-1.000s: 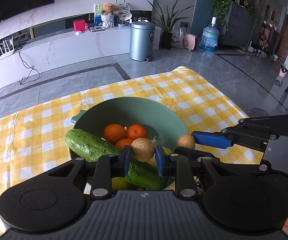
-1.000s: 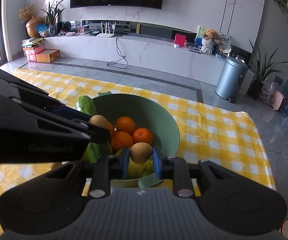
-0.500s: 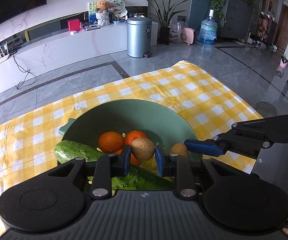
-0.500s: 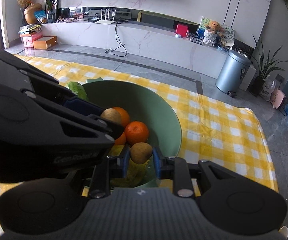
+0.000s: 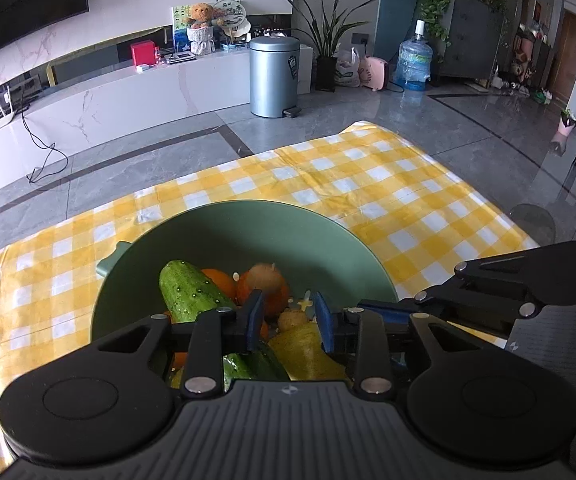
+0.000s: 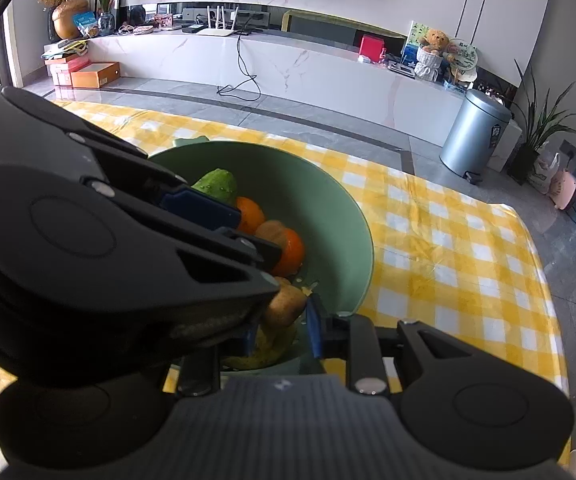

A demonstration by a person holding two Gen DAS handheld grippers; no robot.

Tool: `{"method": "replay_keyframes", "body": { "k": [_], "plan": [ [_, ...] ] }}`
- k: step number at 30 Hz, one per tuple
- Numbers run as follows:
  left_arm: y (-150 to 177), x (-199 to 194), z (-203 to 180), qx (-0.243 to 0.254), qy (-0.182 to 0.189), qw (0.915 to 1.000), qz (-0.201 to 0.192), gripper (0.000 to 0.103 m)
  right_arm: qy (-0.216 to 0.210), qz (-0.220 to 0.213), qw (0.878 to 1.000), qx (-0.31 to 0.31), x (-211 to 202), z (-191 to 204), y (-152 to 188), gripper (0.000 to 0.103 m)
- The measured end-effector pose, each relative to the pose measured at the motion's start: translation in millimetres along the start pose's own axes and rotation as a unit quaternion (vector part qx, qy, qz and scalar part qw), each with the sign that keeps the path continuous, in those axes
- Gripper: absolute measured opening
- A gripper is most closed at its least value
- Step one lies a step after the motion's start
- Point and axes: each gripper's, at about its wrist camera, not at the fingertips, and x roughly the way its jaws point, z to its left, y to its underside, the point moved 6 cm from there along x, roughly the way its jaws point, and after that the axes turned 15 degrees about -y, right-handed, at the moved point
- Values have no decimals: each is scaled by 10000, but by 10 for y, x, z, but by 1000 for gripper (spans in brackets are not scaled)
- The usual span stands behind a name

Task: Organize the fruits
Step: 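Lower both kiwis into the colander and open both tools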

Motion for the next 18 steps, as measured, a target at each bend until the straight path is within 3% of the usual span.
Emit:
{"method": "replay_keyframes", "body": {
  "k": [5,9,14,18],
  "plan": [
    [9,-75,4,47,-112,9999,-114,50,0,-3,10000,46,-3,-20,-6,21],
    [11,-178,36,-44,-99,9998,-161,53,-11,-132,9999,44,-60,-4,-16,34],
    [13,-367,84,-175,-188,9993,-281,53,18,-260,9997,-19,-162,61,-47,36],
    [11,-566,114,-249,-296,9981,-482,53,18,-472,9989,53,-314,108,-67,45]
  ]
}}
